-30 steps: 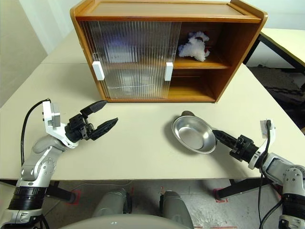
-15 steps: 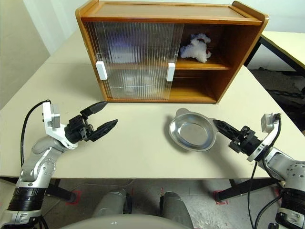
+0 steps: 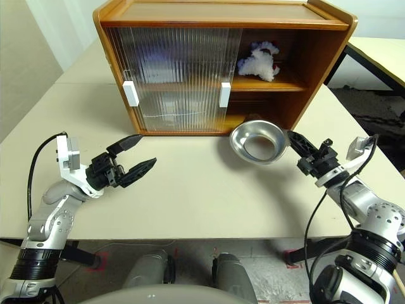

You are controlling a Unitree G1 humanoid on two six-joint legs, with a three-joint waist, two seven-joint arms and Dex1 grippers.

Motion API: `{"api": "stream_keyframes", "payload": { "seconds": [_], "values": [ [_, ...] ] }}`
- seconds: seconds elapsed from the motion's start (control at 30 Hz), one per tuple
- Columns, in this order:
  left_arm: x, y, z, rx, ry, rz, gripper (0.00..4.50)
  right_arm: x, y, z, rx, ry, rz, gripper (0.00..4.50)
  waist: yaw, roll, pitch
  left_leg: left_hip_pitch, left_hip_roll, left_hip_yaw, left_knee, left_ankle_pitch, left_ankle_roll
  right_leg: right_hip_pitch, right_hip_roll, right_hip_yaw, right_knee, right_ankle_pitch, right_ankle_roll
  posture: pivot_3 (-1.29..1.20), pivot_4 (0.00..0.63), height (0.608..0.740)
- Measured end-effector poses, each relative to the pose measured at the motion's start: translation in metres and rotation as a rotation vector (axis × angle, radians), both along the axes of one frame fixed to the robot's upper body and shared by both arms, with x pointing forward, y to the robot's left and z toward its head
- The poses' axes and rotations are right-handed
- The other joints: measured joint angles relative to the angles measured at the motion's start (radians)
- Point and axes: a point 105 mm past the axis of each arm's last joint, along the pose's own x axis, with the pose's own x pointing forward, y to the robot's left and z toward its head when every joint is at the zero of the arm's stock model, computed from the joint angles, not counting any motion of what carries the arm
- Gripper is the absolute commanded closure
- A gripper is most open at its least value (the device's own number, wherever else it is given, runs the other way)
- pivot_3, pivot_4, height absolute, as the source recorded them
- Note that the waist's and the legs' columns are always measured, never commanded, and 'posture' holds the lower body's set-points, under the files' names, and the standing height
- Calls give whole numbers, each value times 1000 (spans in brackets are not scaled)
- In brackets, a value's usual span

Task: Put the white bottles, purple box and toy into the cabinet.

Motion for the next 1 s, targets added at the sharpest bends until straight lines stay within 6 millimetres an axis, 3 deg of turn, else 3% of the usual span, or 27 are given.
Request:
{"api": "stream_keyframes", "payload": {
  "seconds": [0.33, 1.0],
  "values": [
    [-2, 0, -3, 1, 10, 3, 0, 28, -6, -4, 76, -1, -145, 4496, -6, 2, 1, 0, 0, 0, -1, 0, 0, 0, 0, 0, 0, 0, -1, 191, 0, 740],
    [-4, 2, -7, 5, 20, 9, 0, 91, 21, -12, 83, 86, -346, 4496, -26, 4, 2, 0, 0, 0, -5, 0, 0, -2, -1, 0, 1, 2, -4, 196, 0, 740]
  ]
}}
